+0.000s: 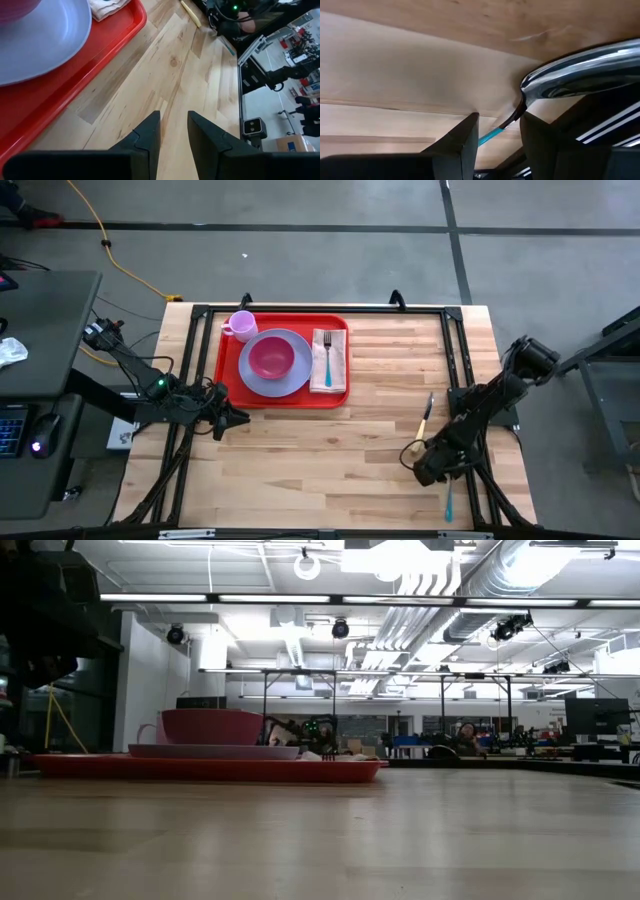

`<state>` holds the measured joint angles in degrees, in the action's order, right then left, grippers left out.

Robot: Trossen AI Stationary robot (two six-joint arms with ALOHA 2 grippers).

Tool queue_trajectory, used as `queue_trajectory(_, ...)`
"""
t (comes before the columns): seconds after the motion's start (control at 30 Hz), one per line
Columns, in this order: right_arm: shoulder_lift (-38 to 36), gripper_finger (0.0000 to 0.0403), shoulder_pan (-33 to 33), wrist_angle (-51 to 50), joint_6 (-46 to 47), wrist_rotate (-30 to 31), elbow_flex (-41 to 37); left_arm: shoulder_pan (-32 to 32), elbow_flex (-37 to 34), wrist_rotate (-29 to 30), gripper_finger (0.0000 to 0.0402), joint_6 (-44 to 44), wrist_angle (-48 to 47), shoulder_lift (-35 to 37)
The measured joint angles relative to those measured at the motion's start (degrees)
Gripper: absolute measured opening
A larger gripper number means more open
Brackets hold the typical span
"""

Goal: Set up tray
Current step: Put the blue spoon on the brown napkin beside the blue fork on the red tray

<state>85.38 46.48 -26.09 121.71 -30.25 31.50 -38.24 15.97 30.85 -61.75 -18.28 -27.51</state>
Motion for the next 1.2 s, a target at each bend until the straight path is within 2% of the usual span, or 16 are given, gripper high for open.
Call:
queue_trajectory(0.27,0.11,0.0126,-0.55,4.32,-0.54,0.19,-1.56,0.00,0.00,0.00,0.0129,-0.25,0.11,0.00)
queue_trajectory(0.6,0.15,0.0122,-2.39,4.32,-1.27,1.45,-1.56,0.00,0.00,0.17,0.0129,-0.27,0.13,0.00)
queue_trajectory(1.07,0.15,0.0009,-3.89,2.35,-1.05,3.30,-1.41,0.00,0.00,0.11,0.0129,-0.27,0.13,0.00)
queue_trajectory(1.2,0.16,0.0007,-3.89,2.13,-1.05,3.37,-1.43,0.00,0.00,0.07,0.0129,-0.21,0.15,0.00)
